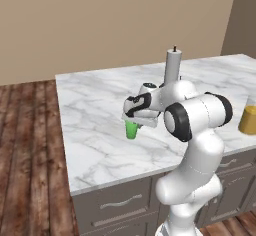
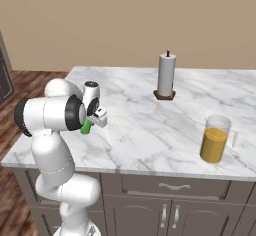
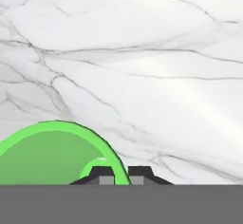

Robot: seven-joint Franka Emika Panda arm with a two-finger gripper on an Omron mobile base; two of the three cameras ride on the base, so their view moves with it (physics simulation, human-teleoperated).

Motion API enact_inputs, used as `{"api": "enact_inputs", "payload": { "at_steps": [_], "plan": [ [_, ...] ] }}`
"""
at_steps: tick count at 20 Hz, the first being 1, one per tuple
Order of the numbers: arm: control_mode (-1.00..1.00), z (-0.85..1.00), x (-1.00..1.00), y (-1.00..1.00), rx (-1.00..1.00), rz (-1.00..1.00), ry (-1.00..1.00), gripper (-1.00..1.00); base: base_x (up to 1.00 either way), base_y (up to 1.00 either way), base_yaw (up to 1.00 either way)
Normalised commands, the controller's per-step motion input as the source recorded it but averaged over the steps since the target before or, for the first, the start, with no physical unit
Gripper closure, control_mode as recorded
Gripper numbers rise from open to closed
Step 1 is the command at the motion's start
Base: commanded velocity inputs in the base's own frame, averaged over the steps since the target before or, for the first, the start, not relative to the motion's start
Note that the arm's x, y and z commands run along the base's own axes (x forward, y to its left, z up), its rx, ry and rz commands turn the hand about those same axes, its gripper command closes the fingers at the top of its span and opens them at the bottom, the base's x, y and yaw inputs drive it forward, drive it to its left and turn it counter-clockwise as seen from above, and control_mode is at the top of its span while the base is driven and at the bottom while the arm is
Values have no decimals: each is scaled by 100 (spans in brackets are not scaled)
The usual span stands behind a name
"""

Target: Place the pitcher and cup on the dining counter for serving.

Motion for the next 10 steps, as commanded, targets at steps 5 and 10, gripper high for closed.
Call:
{"api": "enact_inputs", "payload": {
  "at_steps": [5, 10],
  "plan": [
    [-100, -16, -1, 11, -6, 1, 0, -100, 0, 0, 0],
    [-100, 13, -19, 0, 0, 0, -5, -100, 0, 0, 0]
  ]
}}
